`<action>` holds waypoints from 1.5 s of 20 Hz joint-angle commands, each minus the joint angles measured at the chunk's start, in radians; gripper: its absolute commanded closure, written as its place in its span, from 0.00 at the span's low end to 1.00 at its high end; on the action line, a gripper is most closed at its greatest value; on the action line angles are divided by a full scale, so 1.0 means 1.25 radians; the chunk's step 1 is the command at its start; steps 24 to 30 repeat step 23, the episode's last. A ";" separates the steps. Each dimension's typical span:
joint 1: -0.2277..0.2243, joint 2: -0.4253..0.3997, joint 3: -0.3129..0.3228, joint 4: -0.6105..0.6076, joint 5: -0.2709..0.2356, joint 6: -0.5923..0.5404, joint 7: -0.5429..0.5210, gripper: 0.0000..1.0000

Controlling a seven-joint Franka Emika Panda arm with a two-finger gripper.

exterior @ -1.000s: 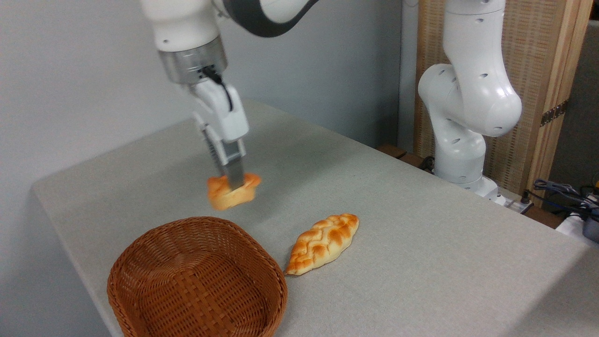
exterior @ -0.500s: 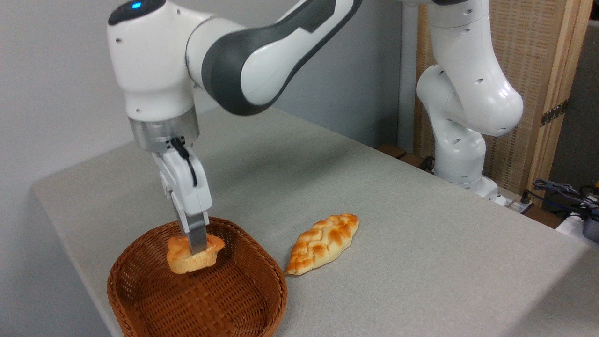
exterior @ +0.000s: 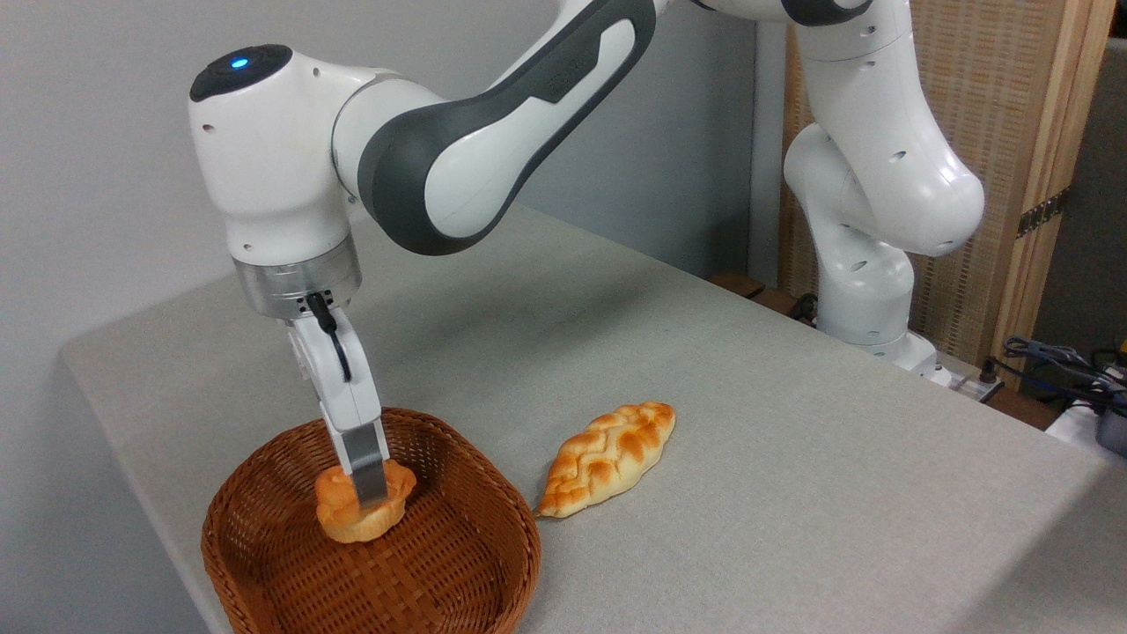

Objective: Put bread into the basket

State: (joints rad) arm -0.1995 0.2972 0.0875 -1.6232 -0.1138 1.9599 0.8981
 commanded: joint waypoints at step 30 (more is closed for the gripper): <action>0.084 -0.243 -0.034 0.038 0.070 -0.316 -0.093 0.00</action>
